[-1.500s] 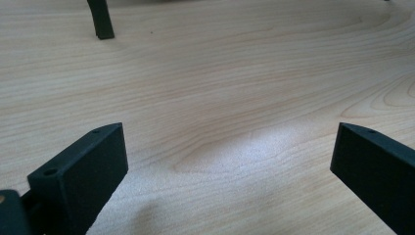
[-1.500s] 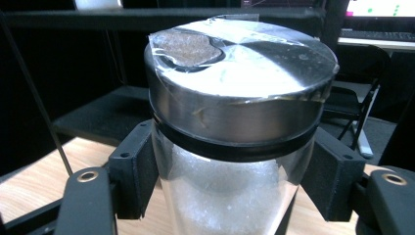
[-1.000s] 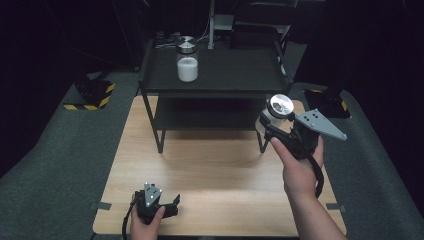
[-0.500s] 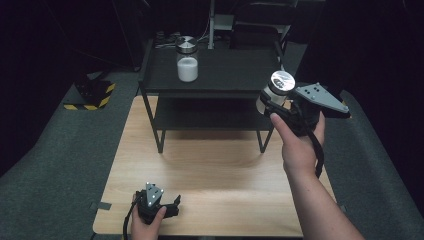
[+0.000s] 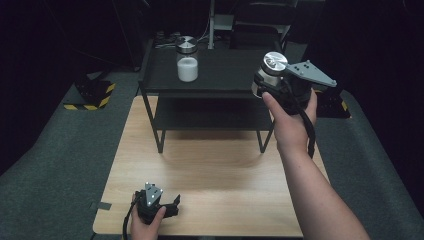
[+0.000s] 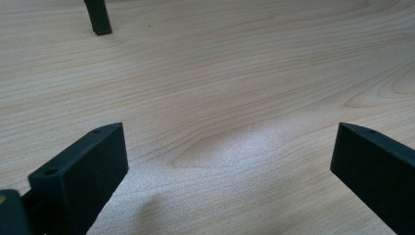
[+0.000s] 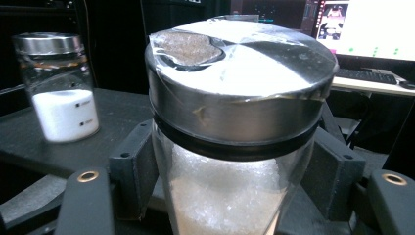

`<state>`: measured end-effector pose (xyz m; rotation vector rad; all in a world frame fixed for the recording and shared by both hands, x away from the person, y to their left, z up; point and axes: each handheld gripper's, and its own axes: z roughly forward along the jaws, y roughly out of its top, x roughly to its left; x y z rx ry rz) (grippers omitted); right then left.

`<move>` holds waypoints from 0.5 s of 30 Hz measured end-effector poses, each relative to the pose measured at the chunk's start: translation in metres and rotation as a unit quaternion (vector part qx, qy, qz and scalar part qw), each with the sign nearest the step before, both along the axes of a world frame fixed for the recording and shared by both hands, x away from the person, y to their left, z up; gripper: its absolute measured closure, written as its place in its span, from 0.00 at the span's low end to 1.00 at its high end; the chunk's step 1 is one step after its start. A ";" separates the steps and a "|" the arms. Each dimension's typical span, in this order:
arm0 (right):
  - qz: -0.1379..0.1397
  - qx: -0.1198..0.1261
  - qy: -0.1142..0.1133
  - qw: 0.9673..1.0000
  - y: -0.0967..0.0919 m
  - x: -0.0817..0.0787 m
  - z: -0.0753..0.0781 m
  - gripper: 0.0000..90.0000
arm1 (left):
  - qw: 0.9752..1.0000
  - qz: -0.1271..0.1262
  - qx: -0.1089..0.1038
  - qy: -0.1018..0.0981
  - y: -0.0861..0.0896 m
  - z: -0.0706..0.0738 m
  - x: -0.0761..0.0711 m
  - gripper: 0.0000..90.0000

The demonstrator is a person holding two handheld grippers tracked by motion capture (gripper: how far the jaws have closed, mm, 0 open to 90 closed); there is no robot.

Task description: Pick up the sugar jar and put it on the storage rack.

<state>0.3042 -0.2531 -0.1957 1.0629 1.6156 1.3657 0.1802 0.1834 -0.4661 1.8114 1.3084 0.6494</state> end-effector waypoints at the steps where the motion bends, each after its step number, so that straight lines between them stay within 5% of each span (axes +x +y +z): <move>1: -0.001 -0.002 0.000 1.000 0.002 0.003 0.001 0.34 | 1.000 0.000 0.000 0.000 0.000 0.000 0.000 0.01; 15: -0.011 -0.012 0.010 1.000 0.020 0.043 0.006 0.34 | 1.000 0.000 -0.002 -0.001 0.002 0.000 0.001 0.01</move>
